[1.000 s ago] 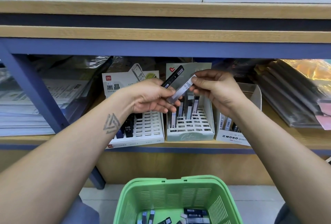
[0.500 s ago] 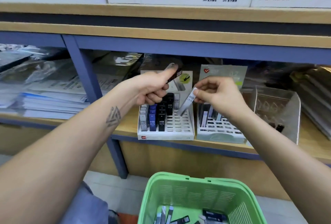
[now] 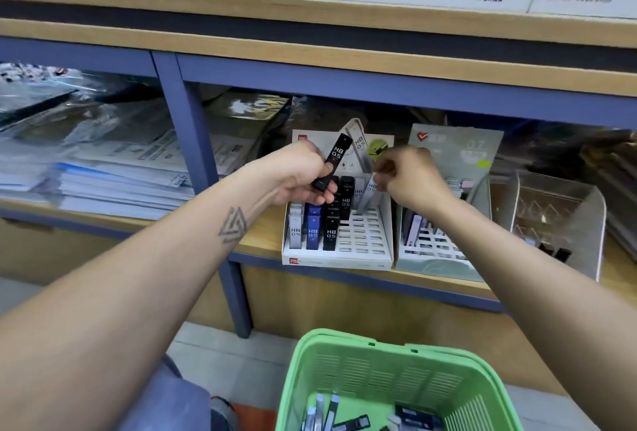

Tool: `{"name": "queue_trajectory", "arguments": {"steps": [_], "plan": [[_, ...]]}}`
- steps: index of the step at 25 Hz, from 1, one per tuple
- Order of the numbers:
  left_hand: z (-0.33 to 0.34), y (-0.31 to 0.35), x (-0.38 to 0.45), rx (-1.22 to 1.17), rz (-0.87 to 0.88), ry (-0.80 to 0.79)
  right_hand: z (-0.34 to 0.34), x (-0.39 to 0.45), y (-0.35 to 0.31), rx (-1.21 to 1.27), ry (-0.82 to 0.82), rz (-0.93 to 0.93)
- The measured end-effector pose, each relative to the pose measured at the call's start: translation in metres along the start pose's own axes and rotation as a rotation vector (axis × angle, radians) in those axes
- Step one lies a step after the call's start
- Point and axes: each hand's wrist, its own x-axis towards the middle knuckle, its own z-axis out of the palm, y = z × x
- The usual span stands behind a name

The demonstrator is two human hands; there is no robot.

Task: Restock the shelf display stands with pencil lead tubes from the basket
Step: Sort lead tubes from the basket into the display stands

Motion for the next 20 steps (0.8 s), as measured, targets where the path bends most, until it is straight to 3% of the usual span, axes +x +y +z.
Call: {"name": "queue_trajectory", "arguments": {"steps": [9,14,20], "plan": [[0.007,-0.002,0.010,-0.066,-0.038,0.010,0.017,0.013,-0.003,-0.124,-0.129,-0.029],[0.007,-0.005,0.011,-0.103,-0.037,-0.015,0.028,0.016,-0.013,-0.451,-0.069,-0.084],[0.003,-0.006,0.009,-0.166,-0.015,-0.069,0.033,0.006,-0.021,-0.507,-0.089,-0.057]]}}
